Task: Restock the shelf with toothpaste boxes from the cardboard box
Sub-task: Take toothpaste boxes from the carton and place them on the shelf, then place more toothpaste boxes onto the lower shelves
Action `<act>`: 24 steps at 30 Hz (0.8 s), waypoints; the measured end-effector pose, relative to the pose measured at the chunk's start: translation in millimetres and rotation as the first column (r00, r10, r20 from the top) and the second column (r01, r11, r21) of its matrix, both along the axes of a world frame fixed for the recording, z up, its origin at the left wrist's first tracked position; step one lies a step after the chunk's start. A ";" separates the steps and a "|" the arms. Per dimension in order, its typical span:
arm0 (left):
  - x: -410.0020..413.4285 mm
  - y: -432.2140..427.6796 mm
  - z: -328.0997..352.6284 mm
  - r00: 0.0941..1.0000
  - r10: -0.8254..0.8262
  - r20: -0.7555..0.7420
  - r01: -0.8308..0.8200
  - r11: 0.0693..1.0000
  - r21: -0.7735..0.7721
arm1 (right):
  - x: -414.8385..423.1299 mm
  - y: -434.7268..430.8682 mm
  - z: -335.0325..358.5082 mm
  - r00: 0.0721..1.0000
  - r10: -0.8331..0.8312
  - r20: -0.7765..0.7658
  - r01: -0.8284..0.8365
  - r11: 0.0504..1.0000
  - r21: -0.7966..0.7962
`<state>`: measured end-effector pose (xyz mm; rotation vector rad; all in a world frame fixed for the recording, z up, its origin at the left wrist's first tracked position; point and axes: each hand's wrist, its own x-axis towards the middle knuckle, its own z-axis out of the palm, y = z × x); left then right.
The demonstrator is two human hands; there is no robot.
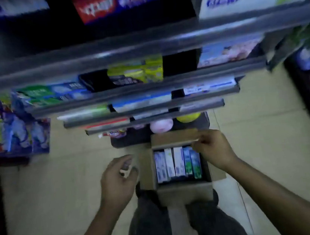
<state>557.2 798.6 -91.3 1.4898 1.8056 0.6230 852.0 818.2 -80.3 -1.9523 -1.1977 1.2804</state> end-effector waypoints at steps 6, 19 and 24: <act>82.5 -60.4 -158.3 0.993 0.108 0.041 -0.077 0.883 -0.462 | 41.2 -76.3 -165.9 0.980 -0.178 -0.083 0.134 0.915 -0.382; 110.5 -27.8 -512.8 0.890 -0.323 -0.322 0.001 0.708 -0.706 | -1.4 -111.3 -409.1 0.929 -0.329 -0.167 0.189 0.812 -0.552; 121.1 -29.3 -597.6 0.874 -0.226 -0.430 -0.160 0.702 -0.694 | -13.9 -122.4 -453.8 0.897 -0.384 -0.217 0.169 0.754 -0.635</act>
